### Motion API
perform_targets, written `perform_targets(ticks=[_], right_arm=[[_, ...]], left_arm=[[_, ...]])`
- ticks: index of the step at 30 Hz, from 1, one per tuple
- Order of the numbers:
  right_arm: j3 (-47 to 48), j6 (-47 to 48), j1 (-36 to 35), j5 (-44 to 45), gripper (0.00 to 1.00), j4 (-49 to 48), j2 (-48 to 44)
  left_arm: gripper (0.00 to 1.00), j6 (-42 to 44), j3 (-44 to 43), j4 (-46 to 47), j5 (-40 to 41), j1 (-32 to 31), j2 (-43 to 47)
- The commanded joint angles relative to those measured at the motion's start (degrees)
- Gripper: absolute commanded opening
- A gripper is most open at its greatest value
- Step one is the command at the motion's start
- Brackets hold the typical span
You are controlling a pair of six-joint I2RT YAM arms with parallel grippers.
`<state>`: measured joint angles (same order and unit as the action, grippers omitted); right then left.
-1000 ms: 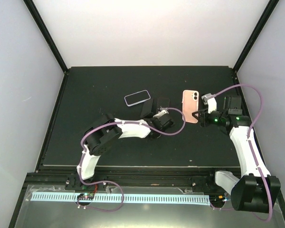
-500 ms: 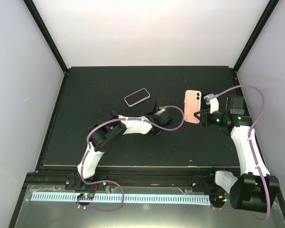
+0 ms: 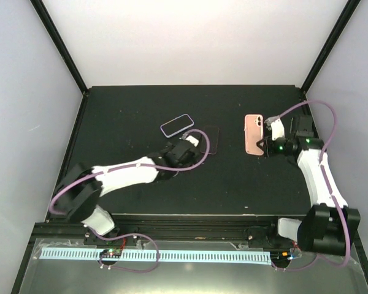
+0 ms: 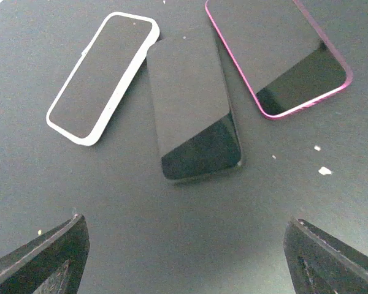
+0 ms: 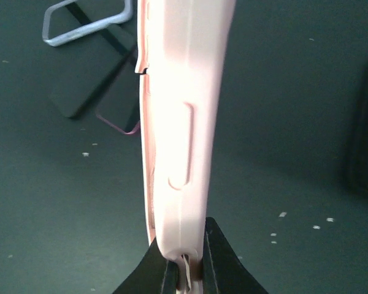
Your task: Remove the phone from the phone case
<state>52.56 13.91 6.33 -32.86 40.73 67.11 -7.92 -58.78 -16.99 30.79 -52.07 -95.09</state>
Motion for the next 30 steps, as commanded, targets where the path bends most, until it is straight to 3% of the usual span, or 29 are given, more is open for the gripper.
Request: perform_targets(ticks=[1,7,11,14,25,30], right_arm=[[8.46,5.11,0.41,8.70,0.01,4.19,9.28],[23.35,10.12,0.38,8.86,0.01,18.86,28.62],[30.70,9.40,0.38,8.85,0.01,24.18,39.62],[35.41,8.06,0.43,8.09,0.01,25.96,45.38],[43.92,4.08,0.41,9.86,0.06,25.13,54.88],[43.20,3.03,0.41,11.90,0.20,23.59,54.86]], left_arm=[[0.88,-6.41,9.22,4.33,-9.15,0.06,13.48],[0.87,-10.59,17.74,5.48,-13.66,0.08,24.79],[0.74,-10.69,20.32,7.12,-20.57,0.13,26.07],[0.73,-11.02,21.01,7.67,-23.49,0.04,25.33],[0.78,-9.91,22.54,7.41,-21.52,0.04,25.30],[0.84,-9.29,22.40,8.66,-18.07,0.40,25.53]])
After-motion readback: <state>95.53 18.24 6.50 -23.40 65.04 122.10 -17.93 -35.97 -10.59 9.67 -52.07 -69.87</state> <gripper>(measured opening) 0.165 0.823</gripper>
